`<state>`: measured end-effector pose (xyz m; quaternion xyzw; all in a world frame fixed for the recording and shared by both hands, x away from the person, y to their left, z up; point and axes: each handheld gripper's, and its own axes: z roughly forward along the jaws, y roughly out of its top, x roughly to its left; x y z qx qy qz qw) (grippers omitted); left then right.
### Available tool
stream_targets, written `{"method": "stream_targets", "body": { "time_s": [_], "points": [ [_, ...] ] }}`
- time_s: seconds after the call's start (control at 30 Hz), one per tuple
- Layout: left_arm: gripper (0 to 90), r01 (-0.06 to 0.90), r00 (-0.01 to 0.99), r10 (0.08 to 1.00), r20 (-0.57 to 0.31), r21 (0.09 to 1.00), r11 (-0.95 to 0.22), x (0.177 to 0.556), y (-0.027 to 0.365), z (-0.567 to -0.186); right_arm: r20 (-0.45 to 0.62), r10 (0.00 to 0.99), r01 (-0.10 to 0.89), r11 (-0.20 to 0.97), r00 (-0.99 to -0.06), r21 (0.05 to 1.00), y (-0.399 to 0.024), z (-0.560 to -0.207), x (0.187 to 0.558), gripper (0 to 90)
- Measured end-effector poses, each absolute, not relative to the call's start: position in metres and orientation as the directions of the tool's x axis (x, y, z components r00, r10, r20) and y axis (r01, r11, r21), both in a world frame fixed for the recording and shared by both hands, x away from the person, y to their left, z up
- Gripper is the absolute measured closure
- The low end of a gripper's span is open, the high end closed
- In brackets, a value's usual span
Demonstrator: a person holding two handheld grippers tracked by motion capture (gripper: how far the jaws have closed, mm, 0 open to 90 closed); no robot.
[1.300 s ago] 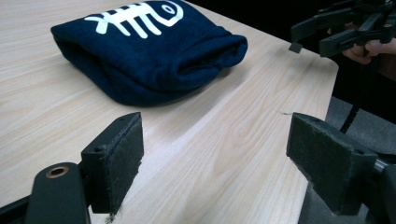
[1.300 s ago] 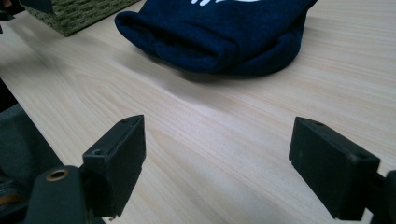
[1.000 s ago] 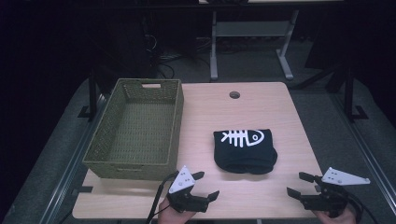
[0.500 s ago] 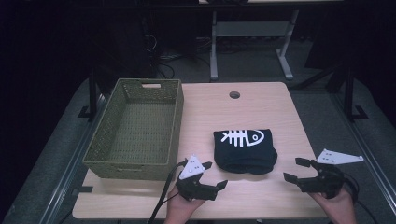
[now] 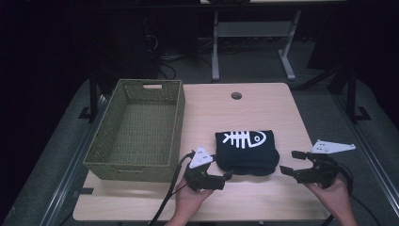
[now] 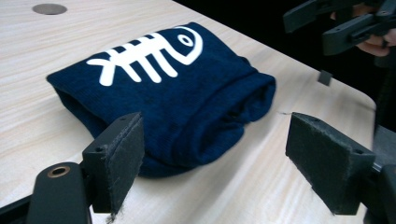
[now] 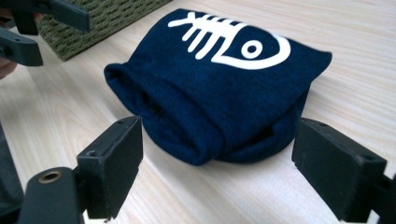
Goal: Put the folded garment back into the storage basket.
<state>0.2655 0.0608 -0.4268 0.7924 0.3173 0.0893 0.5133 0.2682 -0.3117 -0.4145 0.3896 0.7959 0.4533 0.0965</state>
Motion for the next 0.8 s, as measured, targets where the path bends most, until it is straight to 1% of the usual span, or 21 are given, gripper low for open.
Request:
{"method": "stream_targets", "body": {
  "time_s": [0.1,0.13,0.2,0.6,0.8],
  "points": [
    [19.0,0.415,0.773,0.608,-0.181,0.869,-0.269,0.269,0.06,-0.428,0.198,0.709,0.538,0.292,-0.677,0.791,-0.31,-0.413,0.274,16.1],
    [19.0,0.433,0.762,0.618,-0.194,0.862,-0.264,0.275,0.06,-0.43,0.199,0.712,0.541,0.292,-0.674,0.789,-0.31,-0.413,0.277,16.1],
    [19.0,0.437,0.753,0.632,-0.185,0.858,-0.27,0.279,0.059,-0.431,0.195,0.713,0.542,0.297,-0.674,0.786,-0.31,-0.412,0.282,16.1],
    [19.8,0.485,0.708,0.674,-0.209,0.839,-0.249,0.304,0.053,-0.437,0.218,0.726,0.578,0.29,-0.653,0.763,-0.309,-0.417,0.3,16.7],
    [19.9,0.511,0.686,0.692,-0.224,0.826,-0.239,0.314,0.051,-0.441,0.222,0.735,0.591,0.289,-0.641,0.753,-0.309,-0.412,0.31,16.7]
  ]
}}
